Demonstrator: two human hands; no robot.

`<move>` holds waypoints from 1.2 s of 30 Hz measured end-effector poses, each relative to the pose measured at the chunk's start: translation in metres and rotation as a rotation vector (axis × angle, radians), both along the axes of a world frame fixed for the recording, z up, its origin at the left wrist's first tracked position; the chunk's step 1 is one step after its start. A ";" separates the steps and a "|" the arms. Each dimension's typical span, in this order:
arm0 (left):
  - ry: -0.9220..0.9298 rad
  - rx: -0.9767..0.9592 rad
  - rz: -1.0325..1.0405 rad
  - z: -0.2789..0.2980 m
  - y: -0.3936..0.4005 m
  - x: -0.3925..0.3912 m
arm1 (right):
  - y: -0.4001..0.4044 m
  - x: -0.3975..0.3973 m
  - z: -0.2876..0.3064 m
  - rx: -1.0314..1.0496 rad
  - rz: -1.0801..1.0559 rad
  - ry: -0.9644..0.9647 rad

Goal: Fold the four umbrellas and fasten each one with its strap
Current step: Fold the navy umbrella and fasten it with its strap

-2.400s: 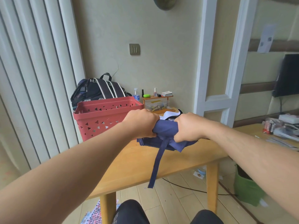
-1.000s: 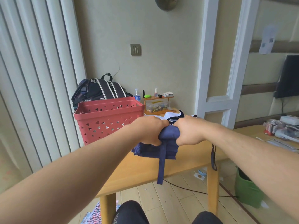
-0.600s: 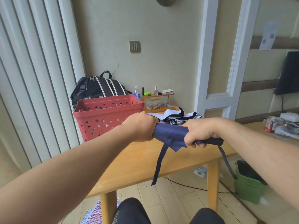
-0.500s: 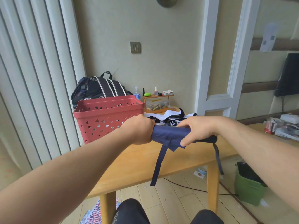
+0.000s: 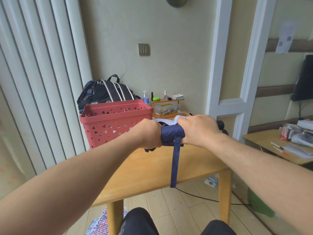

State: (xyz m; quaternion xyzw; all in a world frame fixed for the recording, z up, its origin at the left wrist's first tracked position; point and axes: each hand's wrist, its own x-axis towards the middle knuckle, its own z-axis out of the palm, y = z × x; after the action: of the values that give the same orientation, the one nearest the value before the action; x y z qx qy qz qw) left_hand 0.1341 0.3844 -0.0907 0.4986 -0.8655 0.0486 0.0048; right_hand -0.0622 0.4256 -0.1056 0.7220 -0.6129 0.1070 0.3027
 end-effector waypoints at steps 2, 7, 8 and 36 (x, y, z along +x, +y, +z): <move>0.021 -0.015 -0.021 -0.001 -0.001 -0.001 | 0.002 -0.002 0.000 -0.025 -0.023 0.007; 0.134 0.116 0.009 0.005 0.003 0.007 | 0.004 -0.013 -0.007 -0.184 0.056 0.030; 0.152 0.154 0.016 0.007 0.004 0.010 | 0.005 -0.014 -0.006 -0.172 0.058 0.024; 0.086 -0.654 -0.187 -0.019 -0.010 0.015 | 0.021 -0.010 0.011 0.561 0.014 -0.535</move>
State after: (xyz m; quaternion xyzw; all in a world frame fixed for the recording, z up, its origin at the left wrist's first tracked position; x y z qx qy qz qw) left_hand 0.1490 0.3741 -0.1098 0.3909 -0.8449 0.3019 0.2055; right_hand -0.0719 0.4462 -0.0946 0.7275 -0.6707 0.1217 -0.0777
